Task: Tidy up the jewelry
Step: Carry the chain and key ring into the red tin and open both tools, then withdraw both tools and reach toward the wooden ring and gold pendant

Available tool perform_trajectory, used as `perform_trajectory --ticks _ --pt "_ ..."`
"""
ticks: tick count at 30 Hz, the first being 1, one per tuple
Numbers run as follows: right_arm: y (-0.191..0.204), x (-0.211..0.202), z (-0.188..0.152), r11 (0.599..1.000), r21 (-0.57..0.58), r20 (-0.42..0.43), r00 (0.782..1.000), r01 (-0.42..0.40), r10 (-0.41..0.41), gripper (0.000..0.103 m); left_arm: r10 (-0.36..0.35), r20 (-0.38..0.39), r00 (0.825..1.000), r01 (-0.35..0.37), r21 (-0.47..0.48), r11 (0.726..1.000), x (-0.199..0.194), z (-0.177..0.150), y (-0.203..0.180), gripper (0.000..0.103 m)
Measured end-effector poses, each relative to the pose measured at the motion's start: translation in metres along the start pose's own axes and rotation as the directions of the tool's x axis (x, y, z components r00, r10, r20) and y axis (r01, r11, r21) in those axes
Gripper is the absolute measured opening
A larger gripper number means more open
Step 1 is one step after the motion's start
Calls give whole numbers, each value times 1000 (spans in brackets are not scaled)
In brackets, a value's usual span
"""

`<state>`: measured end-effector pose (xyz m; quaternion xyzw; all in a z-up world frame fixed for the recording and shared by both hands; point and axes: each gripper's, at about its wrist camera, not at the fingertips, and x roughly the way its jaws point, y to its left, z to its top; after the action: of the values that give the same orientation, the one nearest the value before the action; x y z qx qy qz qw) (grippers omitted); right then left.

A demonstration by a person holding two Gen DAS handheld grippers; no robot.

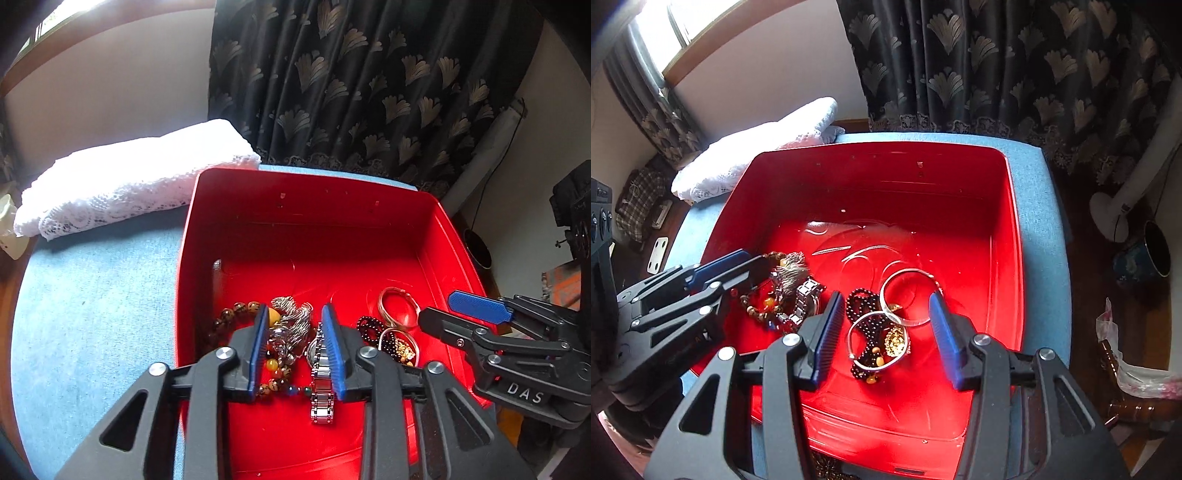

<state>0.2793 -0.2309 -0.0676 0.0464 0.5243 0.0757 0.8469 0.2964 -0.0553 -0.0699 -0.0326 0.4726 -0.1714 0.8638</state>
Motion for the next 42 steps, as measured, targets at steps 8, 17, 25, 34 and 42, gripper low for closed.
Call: perform_trajectory --ticks 8,17,25,34,42 --pt "-1 -32 -13 1000 19 69 998 -11 9 47 9 62 998 -9 -8 1000 -37 -11 1 47" --pt "7 -80 -60 998 26 134 990 -49 45 49 71 127 989 -67 -32 997 -93 -45 3 60" --pt "17 -92 -100 997 34 102 992 -72 69 51 122 98 988 -118 -38 992 -119 -83 4 62" --pt "28 -90 -130 996 46 43 996 -75 73 51 152 65 986 -151 -17 988 -132 -115 1 65" --pt "36 -86 -151 996 55 3 997 -72 72 52 178 28 984 -178 -9 984 -135 -137 4 66"
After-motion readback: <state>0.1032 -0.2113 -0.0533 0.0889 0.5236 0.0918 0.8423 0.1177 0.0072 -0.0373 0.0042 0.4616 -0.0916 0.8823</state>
